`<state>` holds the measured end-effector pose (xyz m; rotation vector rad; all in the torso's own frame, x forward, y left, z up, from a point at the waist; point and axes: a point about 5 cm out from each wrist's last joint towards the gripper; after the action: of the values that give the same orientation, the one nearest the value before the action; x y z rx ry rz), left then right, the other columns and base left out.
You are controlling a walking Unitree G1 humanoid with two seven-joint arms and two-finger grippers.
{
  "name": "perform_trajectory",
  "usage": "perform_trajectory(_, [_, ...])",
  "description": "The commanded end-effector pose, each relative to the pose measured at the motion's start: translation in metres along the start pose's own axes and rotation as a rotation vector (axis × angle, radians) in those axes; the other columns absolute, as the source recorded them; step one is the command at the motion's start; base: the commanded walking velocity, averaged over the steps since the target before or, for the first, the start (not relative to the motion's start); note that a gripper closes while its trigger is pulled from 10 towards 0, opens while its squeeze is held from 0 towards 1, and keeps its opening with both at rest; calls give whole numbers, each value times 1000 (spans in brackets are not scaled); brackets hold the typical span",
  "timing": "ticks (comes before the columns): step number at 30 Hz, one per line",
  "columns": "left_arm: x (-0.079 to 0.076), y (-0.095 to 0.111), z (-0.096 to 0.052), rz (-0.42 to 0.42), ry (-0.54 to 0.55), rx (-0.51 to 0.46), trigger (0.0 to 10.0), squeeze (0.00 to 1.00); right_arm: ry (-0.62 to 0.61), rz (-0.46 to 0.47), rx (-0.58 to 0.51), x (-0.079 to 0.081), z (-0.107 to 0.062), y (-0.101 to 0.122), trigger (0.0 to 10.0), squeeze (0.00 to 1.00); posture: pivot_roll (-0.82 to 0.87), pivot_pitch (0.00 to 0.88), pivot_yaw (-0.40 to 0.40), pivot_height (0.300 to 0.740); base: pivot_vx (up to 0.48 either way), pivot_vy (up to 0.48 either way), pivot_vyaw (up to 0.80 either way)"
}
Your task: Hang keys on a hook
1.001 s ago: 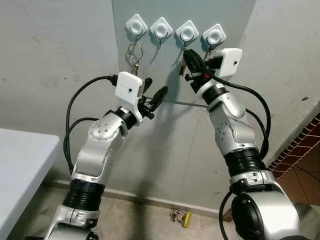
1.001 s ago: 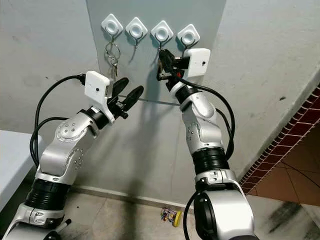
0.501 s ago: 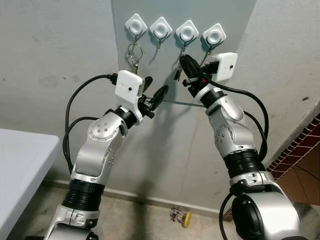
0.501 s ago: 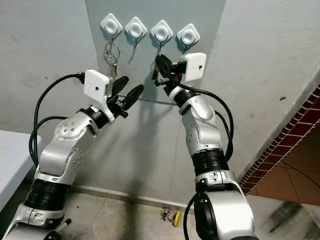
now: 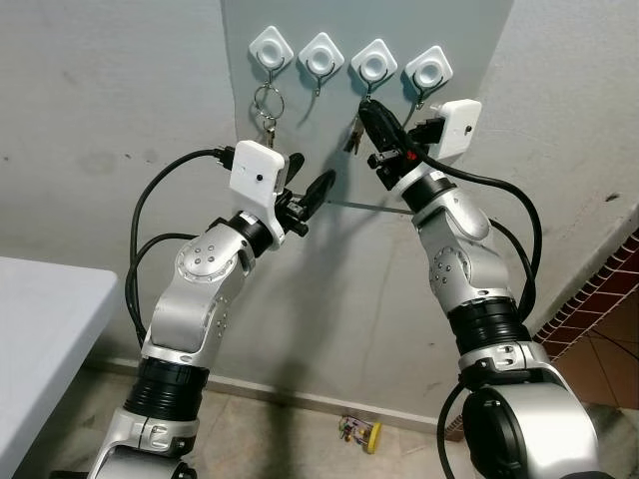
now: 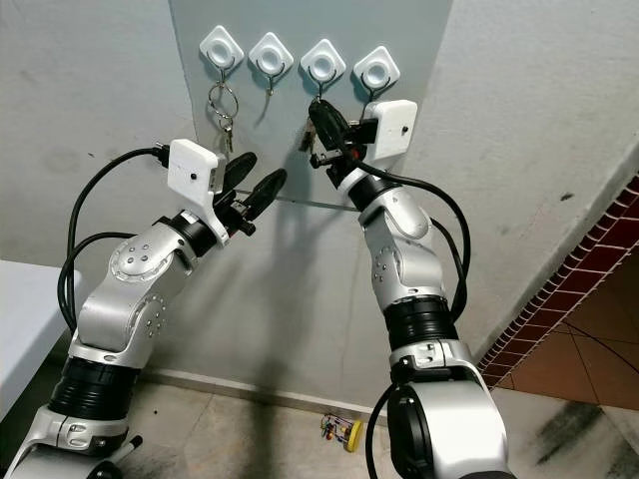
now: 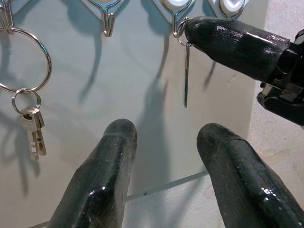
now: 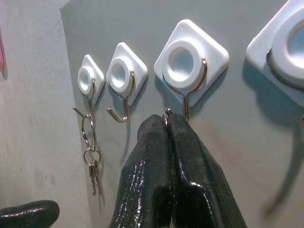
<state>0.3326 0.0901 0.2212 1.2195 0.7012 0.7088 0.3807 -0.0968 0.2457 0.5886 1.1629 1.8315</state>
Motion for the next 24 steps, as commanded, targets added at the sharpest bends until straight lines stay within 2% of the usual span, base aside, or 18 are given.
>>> perform_trajectory(1, [-3,7,2,3,-9,-20,10000,0,-5,-10,-63,-3,4,14,10000,0,-76,0,-45,740,0,0,0])
perform_trajectory(12, [-3,7,1,4,-8,-19,10000,0,-22,30,-72,-6,5,16,10000,0,-75,0,-45,740,0,0,0])
perform_trajectory(24, [-2,7,1,4,-4,-20,10000,0,-3,12,-88,-5,5,18,10000,0,-69,0,-48,740,0,0,0])
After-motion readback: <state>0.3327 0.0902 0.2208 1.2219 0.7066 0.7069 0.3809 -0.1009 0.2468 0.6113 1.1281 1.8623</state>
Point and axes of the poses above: a point about 5 cm out from each wrist's last joint towards the gripper, its own z axis pointing out of the wrist towards the gripper, its own y axis along the axis of the wrist's last joint, x = y × z, and after that the axes turned 11 degrees about -z, right-handed
